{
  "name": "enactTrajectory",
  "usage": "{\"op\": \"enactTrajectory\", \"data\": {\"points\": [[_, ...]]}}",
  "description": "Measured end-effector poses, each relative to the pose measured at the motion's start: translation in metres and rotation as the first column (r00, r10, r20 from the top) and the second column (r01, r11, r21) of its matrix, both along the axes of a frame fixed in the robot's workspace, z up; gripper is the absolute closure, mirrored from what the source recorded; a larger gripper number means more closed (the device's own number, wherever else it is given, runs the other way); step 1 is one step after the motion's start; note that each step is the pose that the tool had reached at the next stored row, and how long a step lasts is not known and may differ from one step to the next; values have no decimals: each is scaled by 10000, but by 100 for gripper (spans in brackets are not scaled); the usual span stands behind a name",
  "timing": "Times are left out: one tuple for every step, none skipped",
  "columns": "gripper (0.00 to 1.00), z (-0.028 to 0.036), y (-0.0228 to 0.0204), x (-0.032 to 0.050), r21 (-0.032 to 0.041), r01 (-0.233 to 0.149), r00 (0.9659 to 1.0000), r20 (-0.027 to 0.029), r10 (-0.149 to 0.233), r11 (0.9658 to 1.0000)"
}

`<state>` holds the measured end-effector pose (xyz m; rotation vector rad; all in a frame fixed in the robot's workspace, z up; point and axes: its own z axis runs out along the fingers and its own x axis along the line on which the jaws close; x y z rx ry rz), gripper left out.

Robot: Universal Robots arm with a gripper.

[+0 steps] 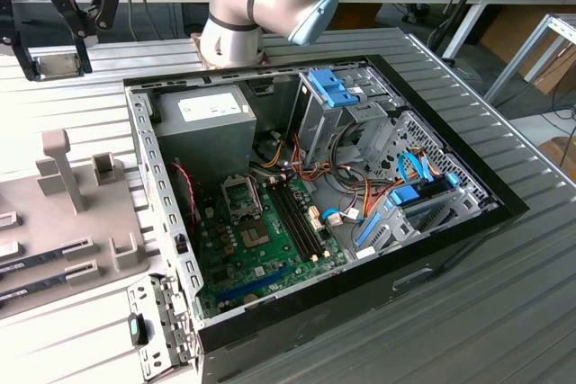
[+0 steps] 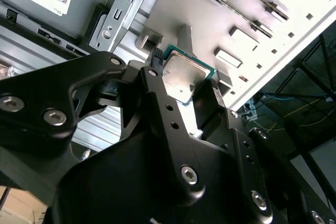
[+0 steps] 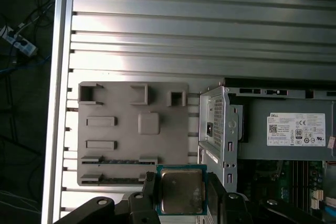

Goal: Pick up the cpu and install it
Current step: 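Pick up the cpu and move it towards the insertion slot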

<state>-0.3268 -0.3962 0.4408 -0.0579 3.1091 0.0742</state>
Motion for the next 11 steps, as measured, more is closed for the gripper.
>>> {"op": "enactTrajectory", "data": {"points": [[53, -1, 0, 6, -1, 0, 10000, -1, 0, 10000], [53, -2, 0, 11, 0, 0, 10000, 0, 0, 10000], [53, -3, 0, 18, 0, 0, 10000, -1, 0, 10000], [53, -5, 0, 24, 0, 0, 10000, 0, 0, 10000], [53, -6, 0, 32, -1, 0, 10000, 0, 0, 10000], [53, -7, 0, 37, 0, 0, 10000, 0, 0, 10000], [53, -8, 0, 44, -1, 0, 10000, -1, 0, 10000], [53, -9, 0, 50, -1, -1, 10000, -1, 1, 10000], [53, -11, 0, 57, 0, 0, 10000, 0, 0, 10000], [53, -12, 0, 62, 0, 0, 10000, 0, 0, 10000], [53, -13, 0, 68, 0, 0, 10000, 0, 0, 10000]]}}
